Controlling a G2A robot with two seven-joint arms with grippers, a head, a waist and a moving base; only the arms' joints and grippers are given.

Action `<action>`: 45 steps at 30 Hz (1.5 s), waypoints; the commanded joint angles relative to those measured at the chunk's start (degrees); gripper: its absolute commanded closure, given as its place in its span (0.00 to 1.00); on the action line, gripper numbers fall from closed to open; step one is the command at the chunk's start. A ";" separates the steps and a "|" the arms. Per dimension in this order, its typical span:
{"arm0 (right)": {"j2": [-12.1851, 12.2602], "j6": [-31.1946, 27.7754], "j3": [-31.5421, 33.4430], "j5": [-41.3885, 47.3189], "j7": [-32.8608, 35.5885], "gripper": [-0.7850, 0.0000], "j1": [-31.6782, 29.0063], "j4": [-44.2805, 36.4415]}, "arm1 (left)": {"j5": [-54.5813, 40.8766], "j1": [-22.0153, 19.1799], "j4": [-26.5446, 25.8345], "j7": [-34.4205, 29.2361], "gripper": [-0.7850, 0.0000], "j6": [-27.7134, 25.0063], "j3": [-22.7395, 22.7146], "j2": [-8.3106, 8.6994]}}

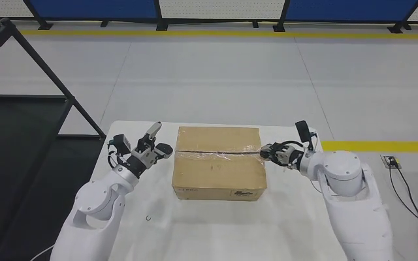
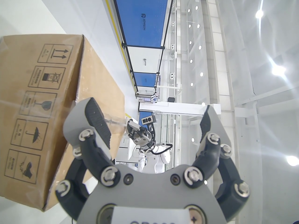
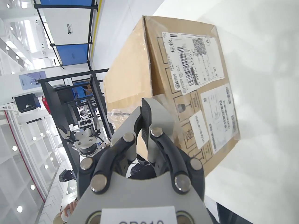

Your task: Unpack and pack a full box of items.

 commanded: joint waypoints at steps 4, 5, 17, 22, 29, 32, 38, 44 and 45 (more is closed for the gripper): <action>0.44 -0.37 0.67 0.96 -0.49 1.00 -0.91 0.83 | 0.09 -0.31 0.14 -0.09 0.00 0.12 0.17 0.01; 0.51 -0.24 0.74 1.11 -0.87 1.00 -0.89 1.22 | 0.12 -0.36 0.16 -0.11 0.00 0.15 0.22 0.01; 0.82 -1.54 -0.43 4.07 -4.94 1.00 0.60 4.13 | 0.43 -0.52 0.14 0.15 0.00 0.36 0.11 0.08; 0.82 -3.87 0.30 7.62 -8.15 1.00 -1.01 0.43 | 0.38 -0.47 0.05 0.33 0.00 0.50 0.00 0.11; 0.76 -3.92 -3.76 7.97 -6.97 1.00 0.19 0.92 | 0.27 -0.70 0.29 0.23 0.00 0.49 0.26 0.10; 0.64 -3.47 -5.52 7.98 -6.91 1.00 2.03 3.73 | 0.15 -0.79 0.40 0.37 0.00 0.43 0.23 0.09; 0.75 -1.38 -7.91 7.03 -4.81 1.00 5.37 8.57 | 0.09 -0.90 0.63 0.33 0.00 0.37 -0.17 0.17; 0.85 -2.42 -9.21 7.36 -4.53 1.00 6.17 9.57 | 0.03 -1.50 1.03 0.40 0.00 0.60 0.28 0.11; 0.85 -2.68 -9.49 7.48 -4.55 1.00 6.22 9.55 | 0.10 -1.62 1.12 0.36 0.00 0.63 0.41 0.10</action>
